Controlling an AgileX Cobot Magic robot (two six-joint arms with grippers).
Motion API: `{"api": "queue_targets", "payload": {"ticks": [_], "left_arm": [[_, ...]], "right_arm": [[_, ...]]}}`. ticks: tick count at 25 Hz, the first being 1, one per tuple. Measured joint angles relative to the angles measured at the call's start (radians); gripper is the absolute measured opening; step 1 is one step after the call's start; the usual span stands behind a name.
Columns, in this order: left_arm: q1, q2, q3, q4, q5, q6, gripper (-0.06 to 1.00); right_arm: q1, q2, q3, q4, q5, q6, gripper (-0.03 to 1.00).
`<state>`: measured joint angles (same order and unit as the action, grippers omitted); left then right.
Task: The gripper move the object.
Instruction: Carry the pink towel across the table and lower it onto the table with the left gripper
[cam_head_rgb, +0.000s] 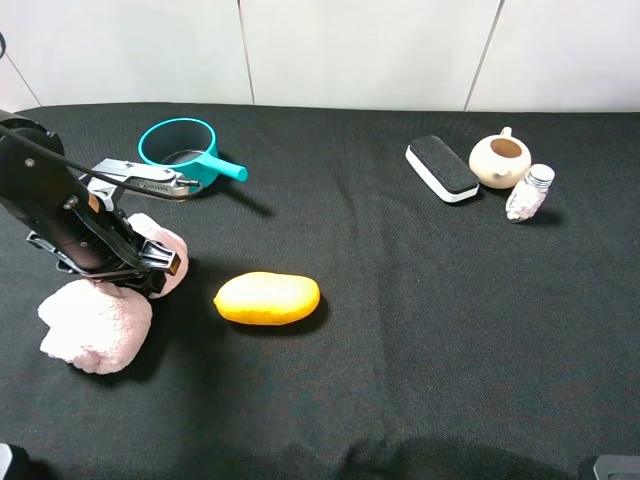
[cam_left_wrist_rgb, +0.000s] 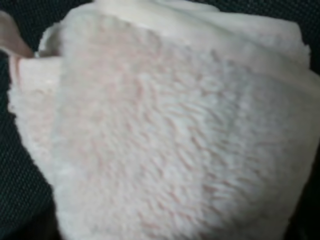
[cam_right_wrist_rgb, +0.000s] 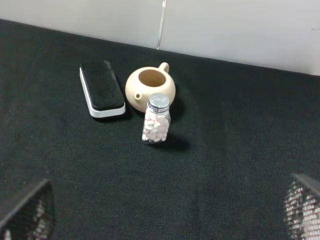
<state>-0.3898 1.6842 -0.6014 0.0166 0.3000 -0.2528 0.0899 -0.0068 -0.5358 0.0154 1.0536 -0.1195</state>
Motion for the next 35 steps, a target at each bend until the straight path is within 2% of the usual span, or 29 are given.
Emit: {"api": "queue_targets", "payload": {"ticks": [5, 25, 35], "left_arm": [[0.0, 0.0, 0.0, 0.001, -0.002, -0.011, 0.56], [0.0, 0.0, 0.0, -0.001, -0.003, -0.014, 0.56], [0.0, 0.0, 0.0, -0.001, -0.008, 0.051, 0.56]], "right_arm": [[0.0, 0.0, 0.0, 0.0, 0.0, 0.0, 0.69], [0.0, 0.0, 0.0, 0.0, 0.001, 0.0, 0.69], [0.0, 0.0, 0.0, 0.0, 0.001, 0.0, 0.69]]}}
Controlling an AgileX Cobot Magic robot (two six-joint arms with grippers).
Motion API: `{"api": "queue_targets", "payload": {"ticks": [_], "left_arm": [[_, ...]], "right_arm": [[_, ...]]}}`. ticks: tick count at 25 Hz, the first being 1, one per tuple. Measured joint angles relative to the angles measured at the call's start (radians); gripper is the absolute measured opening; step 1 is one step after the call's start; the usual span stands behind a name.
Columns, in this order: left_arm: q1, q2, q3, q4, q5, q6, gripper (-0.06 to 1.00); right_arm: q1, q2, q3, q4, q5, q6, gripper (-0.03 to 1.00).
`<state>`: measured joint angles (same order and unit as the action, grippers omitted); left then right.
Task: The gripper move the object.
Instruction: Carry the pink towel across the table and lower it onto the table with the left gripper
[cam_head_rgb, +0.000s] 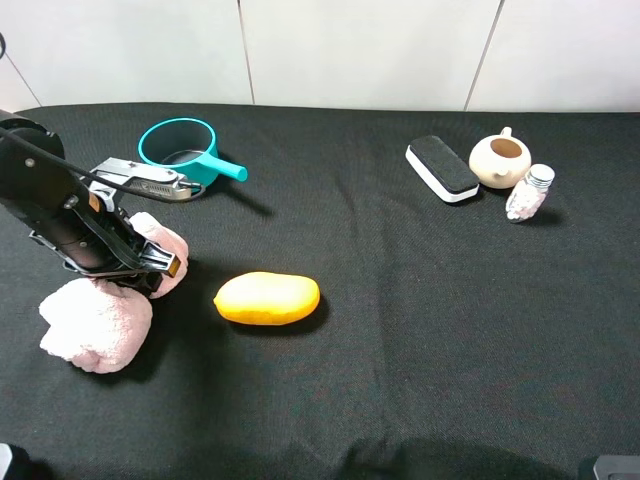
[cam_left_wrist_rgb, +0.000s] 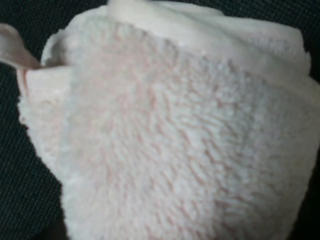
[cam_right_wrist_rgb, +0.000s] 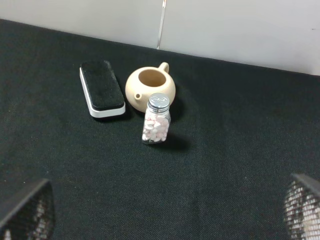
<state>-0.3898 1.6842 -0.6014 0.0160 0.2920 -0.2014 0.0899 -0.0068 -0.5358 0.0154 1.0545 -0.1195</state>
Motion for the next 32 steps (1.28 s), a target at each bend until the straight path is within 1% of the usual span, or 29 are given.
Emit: {"api": "queue_targets", "payload": {"ticks": [18, 21, 26, 32], "left_arm": [[0.0, 0.0, -0.007, 0.0, 0.008, 0.045, 0.56], [0.0, 0.007, -0.042, 0.0, 0.026, 0.054, 0.55], [0.0, 0.007, -0.141, 0.012, 0.034, 0.054, 0.55], [0.0, 0.008, -0.269, 0.04, 0.105, 0.055, 0.55]], "right_arm": [[0.0, 0.0, 0.0, 0.0, -0.001, 0.0, 0.69], [0.0, 0.0, 0.0, 0.0, -0.001, 0.0, 0.69], [0.0, 0.0, 0.0, 0.0, 0.0, 0.0, 0.69], [0.0, 0.0, 0.0, 0.0, 0.0, 0.0, 0.69]]}}
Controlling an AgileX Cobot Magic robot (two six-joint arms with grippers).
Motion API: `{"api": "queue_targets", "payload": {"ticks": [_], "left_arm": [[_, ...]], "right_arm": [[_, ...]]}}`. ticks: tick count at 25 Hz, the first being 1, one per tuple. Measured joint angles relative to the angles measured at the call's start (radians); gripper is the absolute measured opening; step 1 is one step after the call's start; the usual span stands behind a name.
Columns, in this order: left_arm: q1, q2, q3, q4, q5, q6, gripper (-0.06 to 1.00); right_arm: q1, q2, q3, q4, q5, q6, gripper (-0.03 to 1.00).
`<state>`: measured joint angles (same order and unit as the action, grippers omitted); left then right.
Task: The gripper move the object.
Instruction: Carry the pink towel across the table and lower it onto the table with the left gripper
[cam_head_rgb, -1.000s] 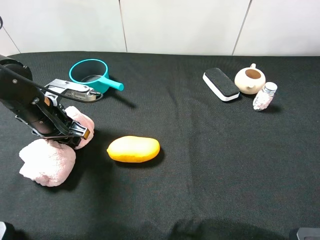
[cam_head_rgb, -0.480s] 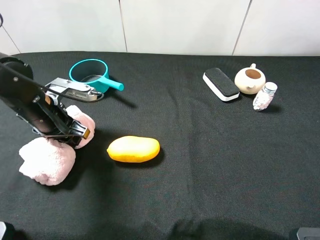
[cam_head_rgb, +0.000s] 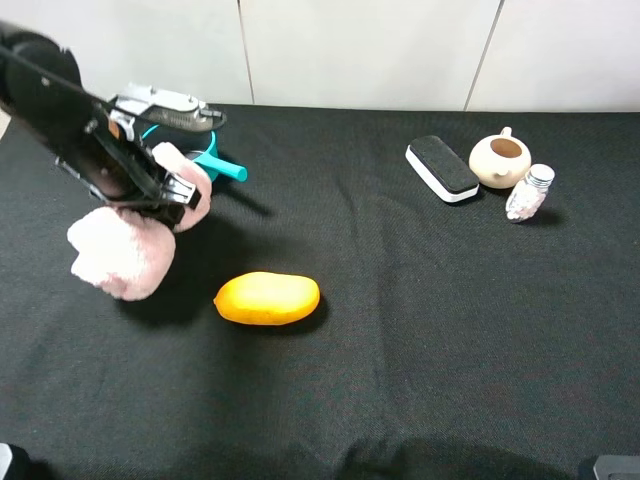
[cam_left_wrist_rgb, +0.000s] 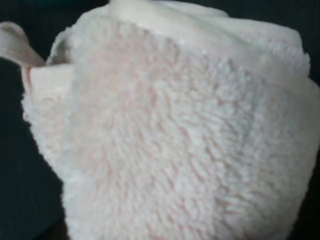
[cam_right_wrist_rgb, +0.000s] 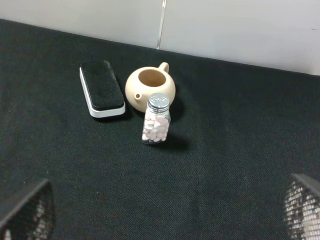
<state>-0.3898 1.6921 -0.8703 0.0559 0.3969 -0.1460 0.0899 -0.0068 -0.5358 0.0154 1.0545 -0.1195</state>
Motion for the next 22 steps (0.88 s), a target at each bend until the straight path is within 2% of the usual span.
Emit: {"api": "queue_targets", "payload": {"ticks": [6, 17, 22], "left_arm": [[-0.01, 0.065, -0.155, 0.007, 0.135, 0.002, 0.55], [-0.04, 0.084, -0.336, 0.013, 0.225, -0.003, 0.55], [-0.051, 0.152, -0.444, 0.029, 0.306, -0.012, 0.55]], "right_arm": [[0.0, 0.0, 0.0, 0.0, 0.0, 0.0, 0.69], [0.0, 0.0, 0.0, 0.0, -0.001, 0.0, 0.69], [0.0, 0.0, 0.0, 0.0, -0.001, 0.0, 0.69]]}}
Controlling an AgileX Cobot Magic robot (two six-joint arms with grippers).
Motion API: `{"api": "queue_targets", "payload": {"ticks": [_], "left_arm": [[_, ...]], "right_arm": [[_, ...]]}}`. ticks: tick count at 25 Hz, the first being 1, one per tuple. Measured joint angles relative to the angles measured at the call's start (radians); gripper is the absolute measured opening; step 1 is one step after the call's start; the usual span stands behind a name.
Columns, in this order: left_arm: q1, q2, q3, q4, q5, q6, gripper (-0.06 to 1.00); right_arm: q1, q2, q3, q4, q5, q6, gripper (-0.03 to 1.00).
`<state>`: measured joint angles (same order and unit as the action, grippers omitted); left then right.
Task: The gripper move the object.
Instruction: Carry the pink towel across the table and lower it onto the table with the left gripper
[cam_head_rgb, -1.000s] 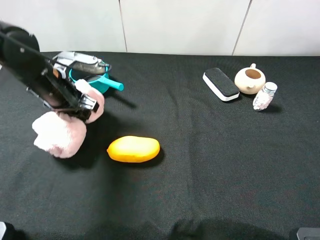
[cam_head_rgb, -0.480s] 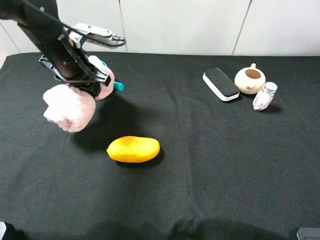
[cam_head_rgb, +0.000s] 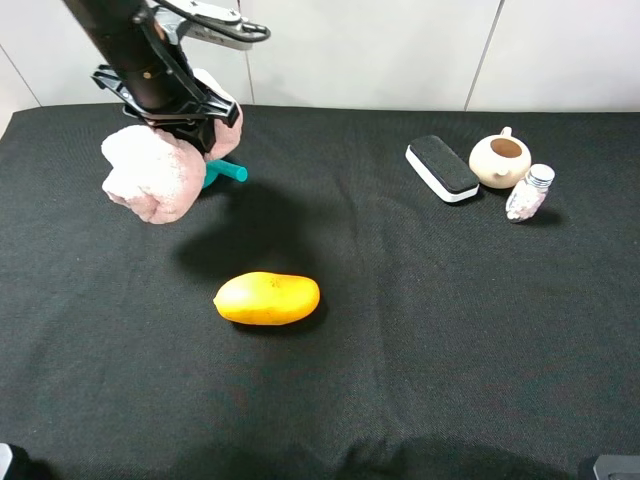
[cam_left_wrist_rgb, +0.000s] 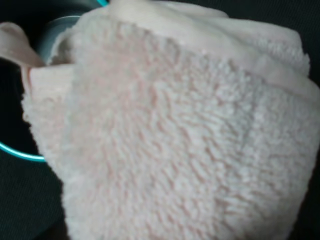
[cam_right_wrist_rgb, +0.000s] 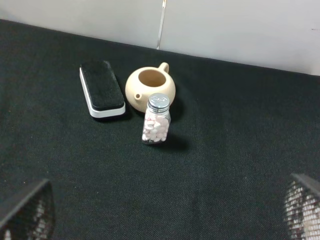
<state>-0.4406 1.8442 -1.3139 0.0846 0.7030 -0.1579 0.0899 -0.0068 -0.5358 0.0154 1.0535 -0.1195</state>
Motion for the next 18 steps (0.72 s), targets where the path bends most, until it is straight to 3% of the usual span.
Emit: {"api": "queue_targets", "payload": {"ticks": [18], "left_arm": [[-0.049, 0.287, -0.428, 0.01, 0.172, -0.001, 0.55]], "right_arm": [[0.0, 0.0, 0.0, 0.0, 0.0, 0.0, 0.69]]}}
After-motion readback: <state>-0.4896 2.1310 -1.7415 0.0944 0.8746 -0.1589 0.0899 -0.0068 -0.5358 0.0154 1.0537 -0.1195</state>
